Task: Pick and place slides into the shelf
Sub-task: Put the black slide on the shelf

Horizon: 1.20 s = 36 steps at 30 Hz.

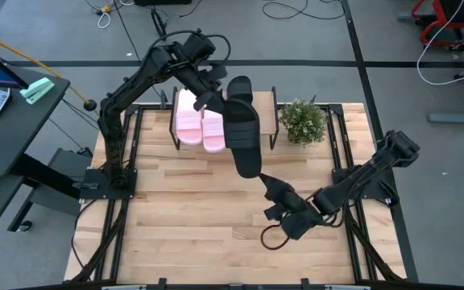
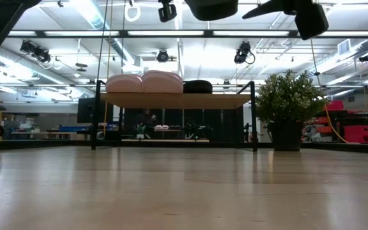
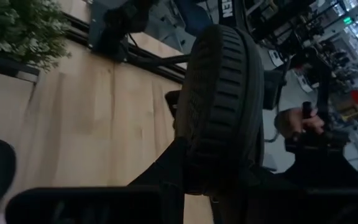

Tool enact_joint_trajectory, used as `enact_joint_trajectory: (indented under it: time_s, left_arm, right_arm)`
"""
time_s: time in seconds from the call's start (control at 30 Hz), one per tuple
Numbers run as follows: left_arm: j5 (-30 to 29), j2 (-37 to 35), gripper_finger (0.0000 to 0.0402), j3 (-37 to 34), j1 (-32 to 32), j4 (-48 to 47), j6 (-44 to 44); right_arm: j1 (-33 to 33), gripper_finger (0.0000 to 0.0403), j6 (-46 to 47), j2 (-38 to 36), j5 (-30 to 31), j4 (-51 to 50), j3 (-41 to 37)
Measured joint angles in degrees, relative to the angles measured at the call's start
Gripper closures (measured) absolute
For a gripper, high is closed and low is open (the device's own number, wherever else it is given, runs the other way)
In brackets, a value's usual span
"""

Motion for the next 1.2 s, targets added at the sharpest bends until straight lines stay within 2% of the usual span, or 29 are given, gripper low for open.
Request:
enact_joint_trajectory:
  time_s: [0.2,0.37,0.67,0.87,1.1,1.2]
  left_arm:
    - [0.6,0.0,0.0341,0.0,-0.2,-0.5,-2.2]
    - [1.4,0.0,0.0341,0.0,0.1,-0.3,-5.1]
    - [0.8,-0.1,0.0342,0.0,-1.1,-0.4,-5.2]
    - [0.7,-0.1,0.0342,0.0,-1.5,-0.5,-6.3]
    - [0.4,-0.1,0.0342,0.0,-2.5,-1.2,-6.3]
    - [0.4,-0.1,0.0342,0.0,-2.4,-2.2,-6.2]
  right_arm:
    - [1.6,0.0246,1.5,3.2,1.5,0.9,0.3]
    - [3.1,0.026,2.4,3.0,2.3,1.0,0.7]
    - [6.0,0.0266,0.6,2.1,1.1,-0.9,8.7]
    - [5.5,0.0251,-4.7,2.6,-2.8,-2.6,13.2]
    - [4.3,0.0214,-4.6,2.6,-6.9,-3.6,13.3]
    - [4.9,0.019,-1.4,2.6,-7.3,-3.5,13.3]
